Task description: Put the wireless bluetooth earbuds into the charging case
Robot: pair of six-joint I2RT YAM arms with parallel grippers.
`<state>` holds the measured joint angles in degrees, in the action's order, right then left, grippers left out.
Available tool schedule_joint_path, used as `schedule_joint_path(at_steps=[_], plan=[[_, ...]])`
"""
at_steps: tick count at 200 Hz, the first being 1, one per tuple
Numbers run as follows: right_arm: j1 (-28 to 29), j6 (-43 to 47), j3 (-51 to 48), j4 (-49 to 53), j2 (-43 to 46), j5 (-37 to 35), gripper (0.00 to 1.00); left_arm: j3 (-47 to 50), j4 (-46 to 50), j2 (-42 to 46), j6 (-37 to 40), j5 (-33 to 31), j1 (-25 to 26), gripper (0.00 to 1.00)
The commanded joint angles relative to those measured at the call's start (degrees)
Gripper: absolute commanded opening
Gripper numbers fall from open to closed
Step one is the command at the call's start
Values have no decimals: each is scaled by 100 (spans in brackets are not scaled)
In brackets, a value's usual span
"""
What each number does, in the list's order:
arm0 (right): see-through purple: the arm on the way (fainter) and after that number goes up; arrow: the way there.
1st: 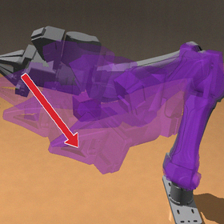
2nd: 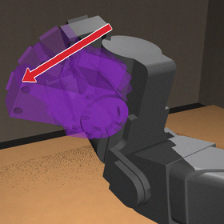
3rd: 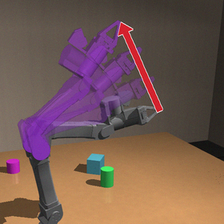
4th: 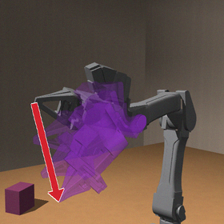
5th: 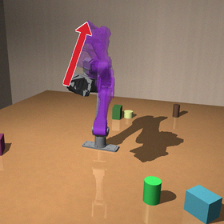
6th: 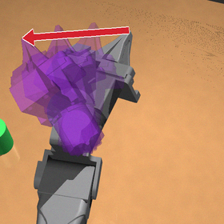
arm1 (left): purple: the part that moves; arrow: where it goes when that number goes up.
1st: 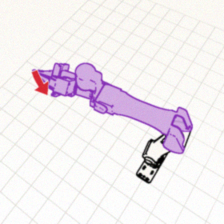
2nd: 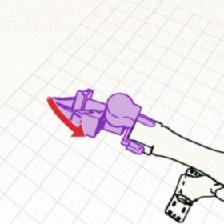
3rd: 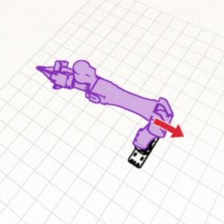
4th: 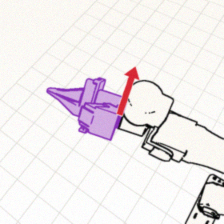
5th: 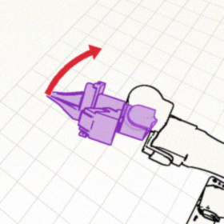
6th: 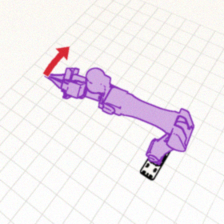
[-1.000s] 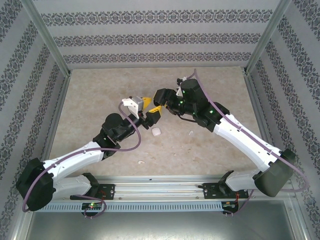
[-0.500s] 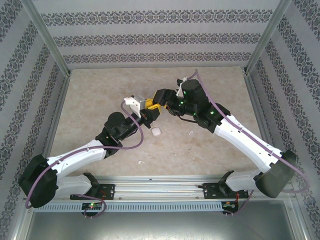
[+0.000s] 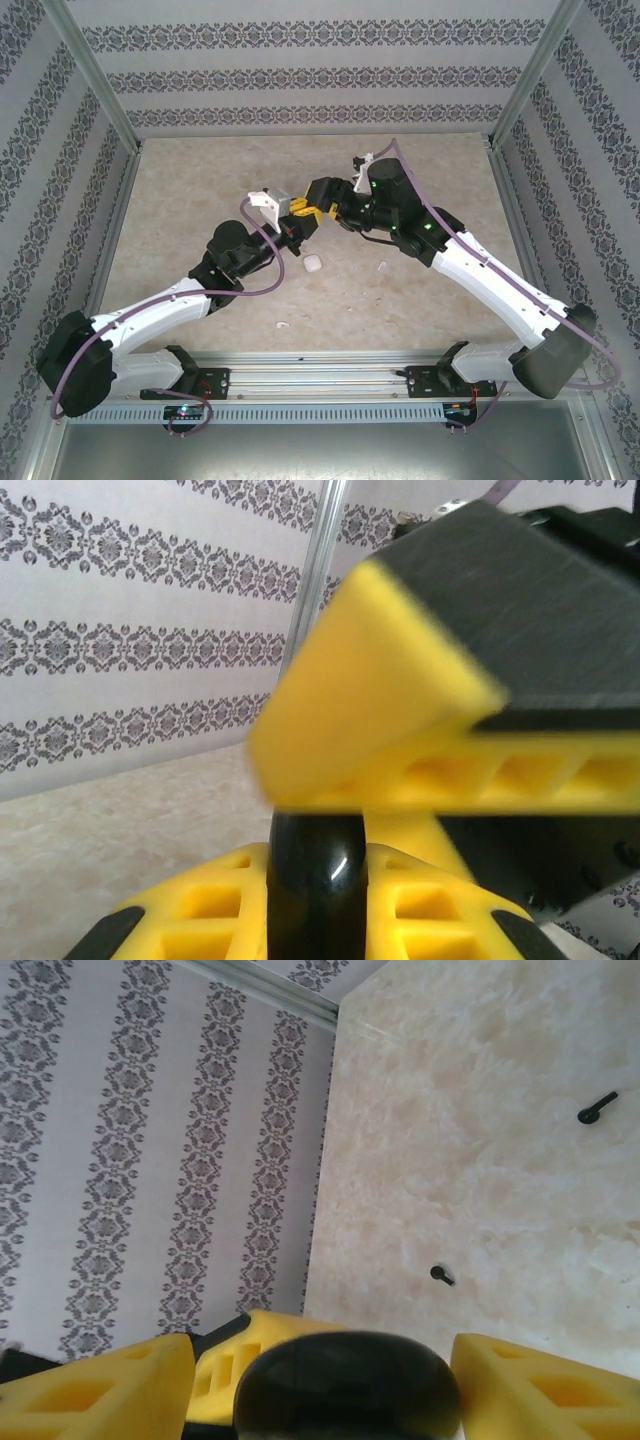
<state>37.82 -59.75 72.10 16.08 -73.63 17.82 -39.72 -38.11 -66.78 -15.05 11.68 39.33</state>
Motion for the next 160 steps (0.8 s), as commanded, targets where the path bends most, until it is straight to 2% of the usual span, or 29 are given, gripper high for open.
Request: schedule_joint_path(at_steps=[1,34,64,83,109,160], plan=[[-442,955,193,170,456,585,72,-346,817,454,-142,615,-334,0],[-1143,2406,531,745,901,1623,69,-794,2023,756,-575,2345,-1141,0],[-1118,3728,1343,1858,604,2708,66,-1425,3063,742,-576,3645,-1576,0],[-914,4101,1647,2167,351,3037,64,-1866,3706,652,-347,4153,-1646,0],[-510,4472,1919,2279,77,3075,63,-2295,4183,482,-267,4719,-1716,0],[-304,4711,2107,2326,-315,3077,54,-2512,4256,297,-397,5391,-1730,0]])
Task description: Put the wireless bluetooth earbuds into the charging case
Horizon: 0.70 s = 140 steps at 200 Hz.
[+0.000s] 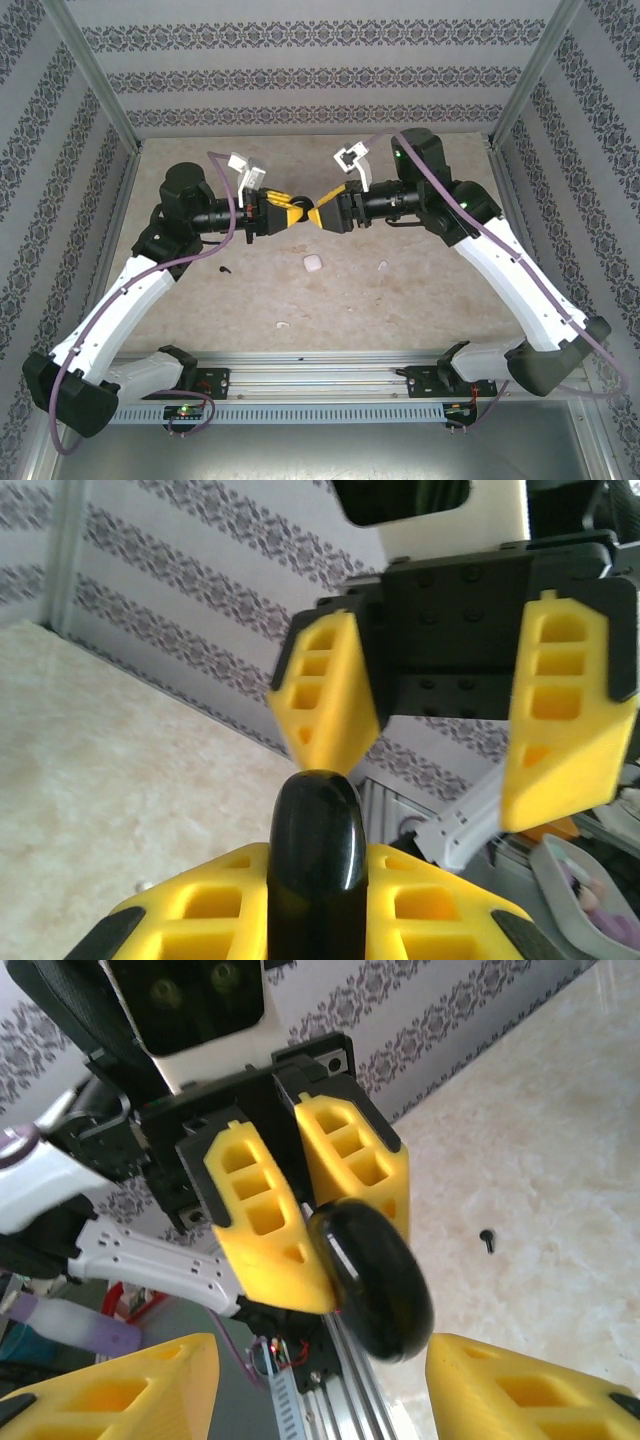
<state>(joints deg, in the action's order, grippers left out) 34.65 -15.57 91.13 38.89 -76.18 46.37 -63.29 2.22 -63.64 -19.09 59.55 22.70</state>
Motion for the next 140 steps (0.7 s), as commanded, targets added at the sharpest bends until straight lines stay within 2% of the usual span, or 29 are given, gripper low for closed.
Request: schedule_joint_path(at_steps=[1,109,140], plan=[[14,293,203,42,-66,227,53,-148,216,-18,5,607,-69,0],[154,69,59,-142,-354,769,24,-133,-404,-134,-605,1093,-94,0],[178,-469,-377,-927,-264,723,14,-119,-632,-174,-843,1029,-157,0]])
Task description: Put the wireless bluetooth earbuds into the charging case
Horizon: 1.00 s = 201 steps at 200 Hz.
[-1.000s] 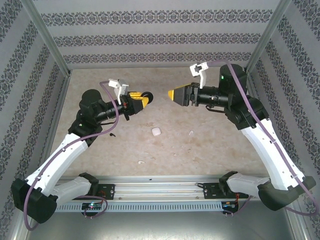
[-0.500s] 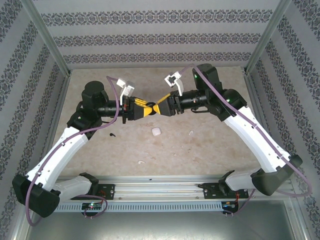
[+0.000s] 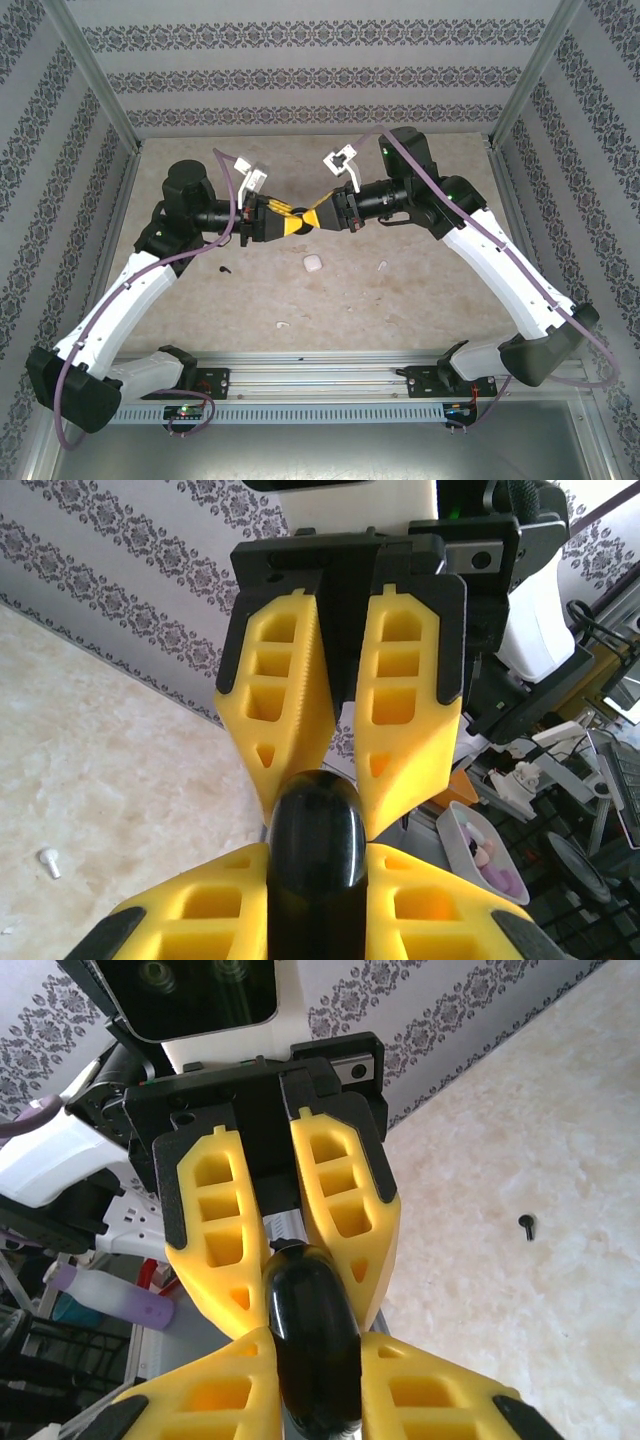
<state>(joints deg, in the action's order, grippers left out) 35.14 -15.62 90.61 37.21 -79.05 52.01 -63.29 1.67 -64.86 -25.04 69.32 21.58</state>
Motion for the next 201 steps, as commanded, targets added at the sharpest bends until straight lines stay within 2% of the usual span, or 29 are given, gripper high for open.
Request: schedule_joint_path(at_steps=[1,12,16,20,25,42,62,74,96,113,126,164,201], plan=[[132,-489,-346,-789,30,147,14,-116,-583,-48,-252,49,-52,0],[124,-740,-558,-1130,101,31,12,-97,-615,-27,-290,-51,-101,0],[126,-846,-642,-1275,127,-16,11,-98,-616,-8,-304,-98,-120,5],[125,-935,-742,-1418,159,-63,11,-96,-597,0,-317,-155,-140,19],[121,-1078,-857,-1591,197,-120,10,-89,-600,21,-341,-203,-183,26],[108,-1553,-1228,-2203,319,-349,10,-37,-798,95,-457,-262,-281,34],[83,-1934,-1557,-2668,452,-698,9,49,-913,232,-555,-565,-393,51],[63,-2100,-1749,-2853,552,-1028,9,108,-876,348,-559,-841,-474,58],[7,-2433,-2116,-3363,763,-1520,9,179,-591,633,-610,-1587,-589,62],[-20,-2632,-2384,-3766,933,-1887,9,-181,617,651,-272,-2163,-590,62],[-33,-2724,-2522,-4043,1027,-2085,9,-242,969,671,-262,-2357,-589,63],[35,-2813,-2592,-4690,1053,-2096,10,528,-29,994,-1232,-2473,-511,69],[99,-2881,-2536,-4880,998,-2100,10,945,-1283,885,-1895,-2227,-242,67]])
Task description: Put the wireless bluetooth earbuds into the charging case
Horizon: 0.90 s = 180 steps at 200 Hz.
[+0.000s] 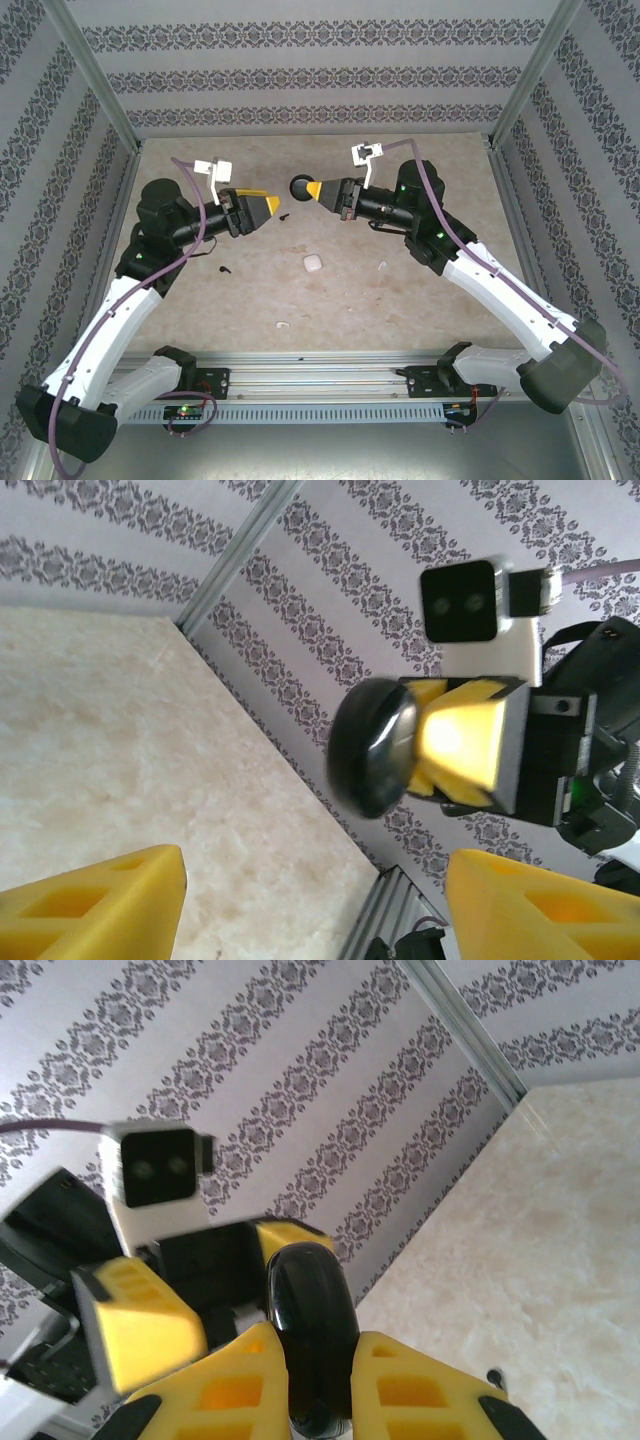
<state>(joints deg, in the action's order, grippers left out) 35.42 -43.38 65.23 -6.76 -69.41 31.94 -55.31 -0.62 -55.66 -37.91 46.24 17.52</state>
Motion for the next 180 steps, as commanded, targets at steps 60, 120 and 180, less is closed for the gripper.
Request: schedule_joint_path(at_steps=[60,120,180], plan=[[147,-147,63,-487,-47,-6,10,335,-2398,-388,-1228,368,329,65],[211,-171,139,-468,-108,60,10,324,-2740,-607,-1227,473,456,43],[244,-197,69,-533,-157,47,10,287,-2677,-622,-1227,445,472,37]])
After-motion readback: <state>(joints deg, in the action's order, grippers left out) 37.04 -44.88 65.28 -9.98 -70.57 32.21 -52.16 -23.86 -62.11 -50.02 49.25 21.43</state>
